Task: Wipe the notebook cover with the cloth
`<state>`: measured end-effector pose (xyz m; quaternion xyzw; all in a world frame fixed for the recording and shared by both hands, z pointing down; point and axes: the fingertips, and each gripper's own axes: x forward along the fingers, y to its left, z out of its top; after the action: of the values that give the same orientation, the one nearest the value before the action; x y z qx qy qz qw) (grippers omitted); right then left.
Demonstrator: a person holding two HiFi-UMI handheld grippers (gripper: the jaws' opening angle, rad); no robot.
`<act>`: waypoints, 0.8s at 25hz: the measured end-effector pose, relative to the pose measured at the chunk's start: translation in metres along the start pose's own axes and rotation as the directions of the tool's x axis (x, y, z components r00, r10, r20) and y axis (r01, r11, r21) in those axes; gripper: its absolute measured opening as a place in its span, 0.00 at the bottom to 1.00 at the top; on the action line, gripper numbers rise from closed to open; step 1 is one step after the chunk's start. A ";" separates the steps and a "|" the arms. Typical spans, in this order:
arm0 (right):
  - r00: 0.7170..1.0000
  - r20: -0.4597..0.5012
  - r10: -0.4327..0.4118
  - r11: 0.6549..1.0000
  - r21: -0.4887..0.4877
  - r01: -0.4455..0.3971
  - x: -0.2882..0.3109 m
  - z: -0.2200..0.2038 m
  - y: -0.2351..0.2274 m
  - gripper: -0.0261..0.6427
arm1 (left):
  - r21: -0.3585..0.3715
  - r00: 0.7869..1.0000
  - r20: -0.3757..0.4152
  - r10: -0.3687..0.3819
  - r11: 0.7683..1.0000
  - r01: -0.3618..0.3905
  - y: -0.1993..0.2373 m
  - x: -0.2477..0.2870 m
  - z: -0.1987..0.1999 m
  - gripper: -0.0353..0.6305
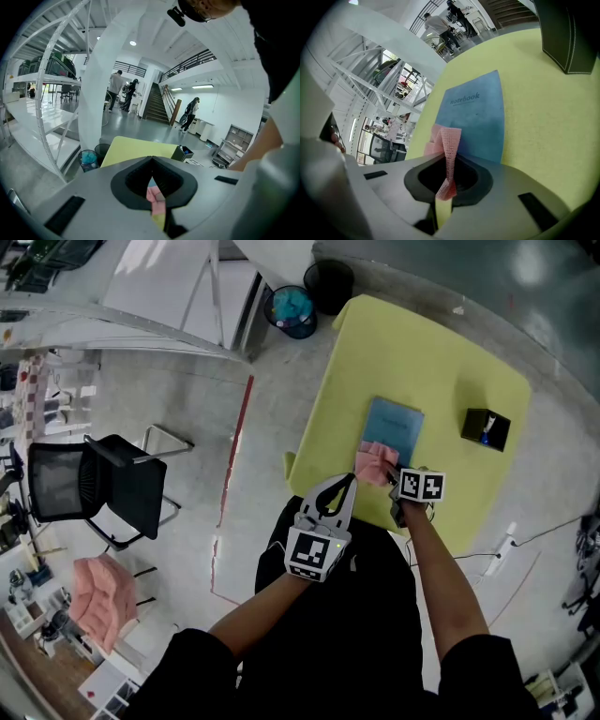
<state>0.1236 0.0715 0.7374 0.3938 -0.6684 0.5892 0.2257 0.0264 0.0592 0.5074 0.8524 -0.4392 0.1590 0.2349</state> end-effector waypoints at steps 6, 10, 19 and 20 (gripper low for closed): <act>1.000 0.007 0.008 1.000 0.010 -0.008 -0.006 -0.002 -0.007 0.10 | 0.002 1.000 -0.002 -0.015 1.000 0.015 -0.012 0.004 0.000 0.06; 1.000 0.010 0.005 1.000 0.017 -0.005 -0.009 -0.004 -0.012 0.10 | 0.008 1.000 -0.015 -0.024 1.000 0.025 -0.020 0.009 -0.005 0.06; 0.999 0.031 0.013 0.999 0.039 -0.014 -0.020 -0.005 -0.023 0.10 | 0.027 0.999 -0.024 -0.049 0.998 0.050 -0.039 0.015 -0.004 0.06; 0.999 0.031 0.014 0.999 0.041 -0.016 -0.021 -0.006 -0.024 0.10 | 0.036 0.998 -0.025 -0.052 0.998 0.052 -0.043 0.015 -0.004 0.06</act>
<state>0.1543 0.0826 0.7370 0.4025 -0.6625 0.5984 0.2026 0.0698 0.0724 0.5068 0.8657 -0.4110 0.1712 0.2288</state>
